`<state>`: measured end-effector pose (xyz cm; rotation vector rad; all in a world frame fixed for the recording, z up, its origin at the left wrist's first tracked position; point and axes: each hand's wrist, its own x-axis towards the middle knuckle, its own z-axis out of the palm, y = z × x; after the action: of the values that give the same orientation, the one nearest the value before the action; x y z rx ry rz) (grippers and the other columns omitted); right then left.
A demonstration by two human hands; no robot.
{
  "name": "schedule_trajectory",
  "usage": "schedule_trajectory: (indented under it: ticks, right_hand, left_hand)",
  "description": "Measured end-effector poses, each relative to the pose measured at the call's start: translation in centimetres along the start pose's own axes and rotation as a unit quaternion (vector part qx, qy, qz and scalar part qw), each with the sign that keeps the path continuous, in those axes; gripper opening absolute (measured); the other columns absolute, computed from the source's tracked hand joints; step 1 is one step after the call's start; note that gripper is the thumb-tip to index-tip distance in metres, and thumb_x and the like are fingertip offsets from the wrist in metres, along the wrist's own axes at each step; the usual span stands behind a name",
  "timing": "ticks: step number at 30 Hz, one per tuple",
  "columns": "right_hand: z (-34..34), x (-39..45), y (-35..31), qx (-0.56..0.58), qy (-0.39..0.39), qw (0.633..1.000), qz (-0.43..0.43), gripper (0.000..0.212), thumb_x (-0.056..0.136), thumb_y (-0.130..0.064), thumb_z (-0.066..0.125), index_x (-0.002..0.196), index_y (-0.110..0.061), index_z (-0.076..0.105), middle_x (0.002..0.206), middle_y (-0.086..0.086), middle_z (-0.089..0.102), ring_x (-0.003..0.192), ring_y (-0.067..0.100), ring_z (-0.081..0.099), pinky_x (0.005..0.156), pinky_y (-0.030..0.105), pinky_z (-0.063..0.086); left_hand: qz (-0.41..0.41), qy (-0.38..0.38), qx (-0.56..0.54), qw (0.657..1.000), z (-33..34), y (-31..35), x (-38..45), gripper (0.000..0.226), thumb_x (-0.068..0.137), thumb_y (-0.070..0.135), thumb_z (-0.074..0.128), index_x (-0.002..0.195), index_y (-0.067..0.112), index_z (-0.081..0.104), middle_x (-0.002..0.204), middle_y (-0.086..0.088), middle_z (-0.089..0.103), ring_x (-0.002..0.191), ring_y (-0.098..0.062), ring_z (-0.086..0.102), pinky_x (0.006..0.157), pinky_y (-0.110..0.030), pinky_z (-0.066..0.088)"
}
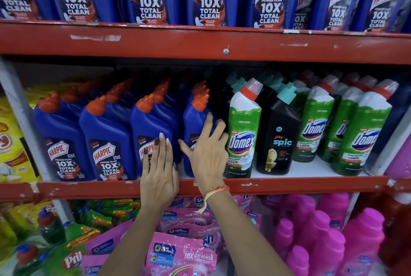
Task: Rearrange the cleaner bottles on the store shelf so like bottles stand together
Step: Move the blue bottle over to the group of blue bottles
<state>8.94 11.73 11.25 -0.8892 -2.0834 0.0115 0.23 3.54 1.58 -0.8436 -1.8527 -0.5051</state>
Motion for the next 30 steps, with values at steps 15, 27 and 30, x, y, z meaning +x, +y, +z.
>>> schedule_trajectory:
  ticks: [15, 27, 30]
  right_hand:
    - [-1.5, -0.1, 1.4, 0.051, 0.115, 0.991, -0.051, 0.082, 0.090, -0.066, 0.047, 0.140, -0.001, 0.046, 0.121, 0.012, 0.060, 0.102, 0.021, 0.061, 0.065, 0.026, 0.056]
    - [-2.3, 1.0, 6.2, 0.276, 0.092, 0.945, 0.147, 0.076, 0.077, -0.029, 0.078, 0.135, -0.002, 0.037, 0.125, 0.018, 0.046, 0.108, 0.031, 0.045, 0.093, 0.030, 0.032]
    - [-2.0, 1.2, 7.0, 0.303, 0.071, 0.936, 0.163, 0.080, 0.075, -0.036, 0.079, 0.137, -0.006, 0.038, 0.122, 0.014, 0.051, 0.108, 0.031, 0.052, 0.085, 0.036, 0.042]
  left_hand:
    - [-0.006, -0.013, -0.002, 1.000, -0.2, 0.1, 0.0, 0.063, 0.099, 0.022, 0.029, 0.154, -0.004, 0.016, 0.164, -0.017, 0.009, 0.153, -0.026, 0.007, 0.124, -0.044, 0.007]
    - [-0.012, -0.017, -0.005, 1.000, -0.2, 0.2, -0.1, 0.063, 0.100, 0.024, 0.026, 0.156, -0.002, 0.012, 0.166, -0.014, 0.002, 0.154, -0.025, 0.006, 0.124, -0.046, 0.010]
    - [-0.015, -0.026, 0.000, 1.000, -0.4, 0.4, 0.0, 0.063, 0.099, 0.023, 0.028, 0.154, -0.004, 0.016, 0.165, -0.015, 0.005, 0.154, -0.025, 0.005, 0.124, -0.045, 0.007]
